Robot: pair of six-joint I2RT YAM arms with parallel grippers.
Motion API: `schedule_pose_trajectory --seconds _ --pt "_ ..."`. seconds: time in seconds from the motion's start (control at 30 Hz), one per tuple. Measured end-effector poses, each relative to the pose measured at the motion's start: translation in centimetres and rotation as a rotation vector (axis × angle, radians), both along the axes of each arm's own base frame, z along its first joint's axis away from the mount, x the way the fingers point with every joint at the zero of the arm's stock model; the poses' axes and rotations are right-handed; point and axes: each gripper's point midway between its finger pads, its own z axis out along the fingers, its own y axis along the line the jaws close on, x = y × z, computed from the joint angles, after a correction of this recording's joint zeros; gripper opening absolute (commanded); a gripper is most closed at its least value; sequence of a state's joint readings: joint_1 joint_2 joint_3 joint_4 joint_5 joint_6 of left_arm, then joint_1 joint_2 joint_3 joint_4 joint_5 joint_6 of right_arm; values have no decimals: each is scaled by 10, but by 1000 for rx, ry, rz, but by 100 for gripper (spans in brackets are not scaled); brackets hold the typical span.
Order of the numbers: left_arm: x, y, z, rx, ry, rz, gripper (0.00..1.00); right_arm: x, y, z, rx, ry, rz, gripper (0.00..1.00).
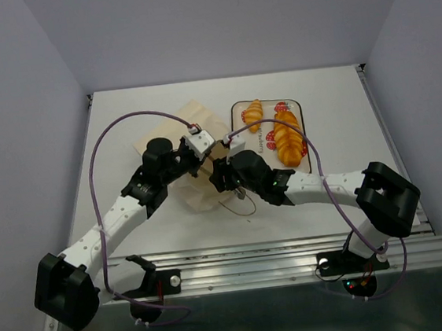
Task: Take the fake bread out of the paper bag
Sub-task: Take out the fake bread from the paper bag.
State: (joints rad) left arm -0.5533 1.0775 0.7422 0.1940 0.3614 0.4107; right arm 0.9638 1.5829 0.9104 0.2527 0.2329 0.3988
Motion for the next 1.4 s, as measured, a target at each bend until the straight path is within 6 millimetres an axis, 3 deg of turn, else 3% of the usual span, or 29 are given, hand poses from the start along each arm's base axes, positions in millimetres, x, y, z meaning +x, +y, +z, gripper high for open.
schedule_pose_trajectory --seconds 0.2,0.37,0.57,0.8,1.07,1.4 --pt "18 -6 -2 -14 55 53 0 -2 -3 -6 9 22 -20 58" --pt "26 -6 8 -42 65 95 0 -4 -6 -13 12 43 -36 58" --pt "25 -7 13 -61 69 94 0 -4 -5 -14 28 57 -45 58" --pt "20 -8 23 -81 52 78 0 -6 1 -35 0 90 -23 59" --pt "17 -10 23 -89 61 60 0 -4 18 -46 -18 98 -1 62" --pt "11 -10 33 -93 26 27 0 7 28 -44 -14 79 -26 64"
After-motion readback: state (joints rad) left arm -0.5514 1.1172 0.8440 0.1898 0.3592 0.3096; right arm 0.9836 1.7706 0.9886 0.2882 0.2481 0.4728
